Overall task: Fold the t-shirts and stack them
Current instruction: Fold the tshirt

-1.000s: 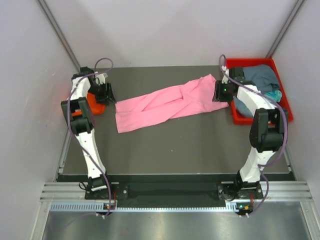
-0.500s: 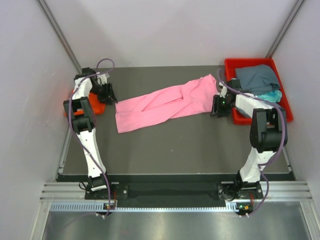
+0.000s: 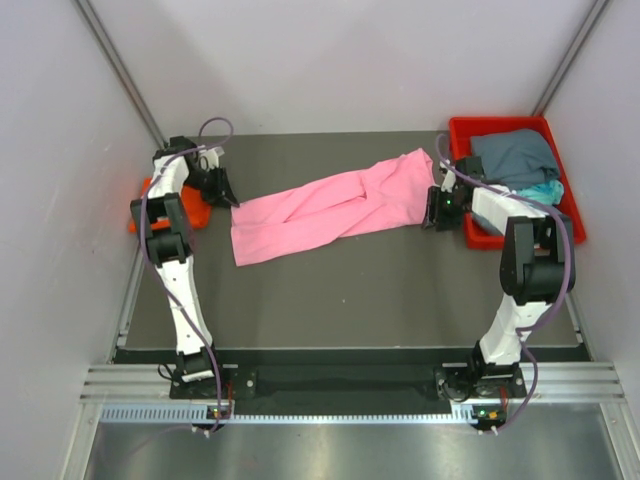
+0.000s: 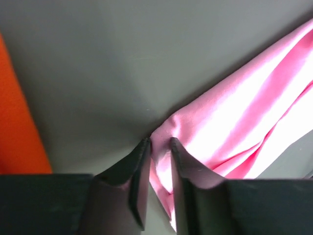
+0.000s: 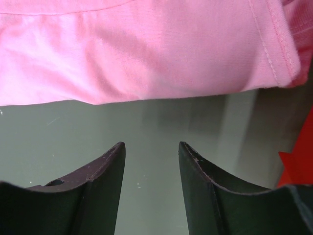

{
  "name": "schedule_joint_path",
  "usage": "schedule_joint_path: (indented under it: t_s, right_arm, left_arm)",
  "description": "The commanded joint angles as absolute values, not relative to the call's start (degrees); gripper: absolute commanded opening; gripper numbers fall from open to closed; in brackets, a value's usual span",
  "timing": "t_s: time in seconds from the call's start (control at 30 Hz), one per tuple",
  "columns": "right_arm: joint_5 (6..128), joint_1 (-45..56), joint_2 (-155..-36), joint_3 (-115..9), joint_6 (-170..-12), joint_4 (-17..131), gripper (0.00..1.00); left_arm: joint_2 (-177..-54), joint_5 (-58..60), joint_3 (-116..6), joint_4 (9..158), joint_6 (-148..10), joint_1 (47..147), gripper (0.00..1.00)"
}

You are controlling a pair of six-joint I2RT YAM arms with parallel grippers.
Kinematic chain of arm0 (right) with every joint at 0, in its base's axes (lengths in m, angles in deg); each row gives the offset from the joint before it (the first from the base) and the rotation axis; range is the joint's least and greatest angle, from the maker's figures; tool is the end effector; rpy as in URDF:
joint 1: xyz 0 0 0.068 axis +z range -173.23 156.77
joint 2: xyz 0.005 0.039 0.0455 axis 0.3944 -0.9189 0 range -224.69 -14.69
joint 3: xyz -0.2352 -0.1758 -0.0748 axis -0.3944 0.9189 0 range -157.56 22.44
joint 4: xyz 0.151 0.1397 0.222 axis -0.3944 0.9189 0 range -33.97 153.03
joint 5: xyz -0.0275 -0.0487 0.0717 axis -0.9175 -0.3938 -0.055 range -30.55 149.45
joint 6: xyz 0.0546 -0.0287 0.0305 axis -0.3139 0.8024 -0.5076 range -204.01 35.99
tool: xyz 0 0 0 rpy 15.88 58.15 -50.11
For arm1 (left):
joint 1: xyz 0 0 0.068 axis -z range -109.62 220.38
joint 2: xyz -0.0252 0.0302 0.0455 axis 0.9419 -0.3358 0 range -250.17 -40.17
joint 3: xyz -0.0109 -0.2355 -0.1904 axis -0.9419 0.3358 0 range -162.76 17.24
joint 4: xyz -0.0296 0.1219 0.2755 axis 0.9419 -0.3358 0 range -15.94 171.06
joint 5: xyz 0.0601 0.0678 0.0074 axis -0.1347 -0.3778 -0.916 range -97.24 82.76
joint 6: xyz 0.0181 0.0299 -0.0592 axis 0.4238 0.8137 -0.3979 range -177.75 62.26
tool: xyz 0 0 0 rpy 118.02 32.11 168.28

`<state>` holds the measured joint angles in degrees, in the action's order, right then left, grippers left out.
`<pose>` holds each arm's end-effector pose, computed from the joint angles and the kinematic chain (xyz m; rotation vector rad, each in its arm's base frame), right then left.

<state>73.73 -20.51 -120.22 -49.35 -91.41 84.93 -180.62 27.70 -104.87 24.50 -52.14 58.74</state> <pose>0.4299 0.0342 0.1738 0.0275 2.6632 0.3896 0.5662 0.0842 0.1522 -0.0294 2.6910 -0.7832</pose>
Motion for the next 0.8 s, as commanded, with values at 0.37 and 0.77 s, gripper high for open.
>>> schedule_joint_path:
  t_s: [0.37, 0.77]
  right_arm:
    - [75.52, -24.53, -122.26, -53.23, -100.25, 81.69, 0.53]
    - [78.43, -24.64, -128.14, -56.48, -106.95, 78.35, 0.53]
  left_arm:
    - [-180.36, 27.84, -106.86, 25.07, -52.03, 58.95, 0.00]
    - [-177.90, 25.81, -105.29, 24.10, -50.80, 58.78, 0.00]
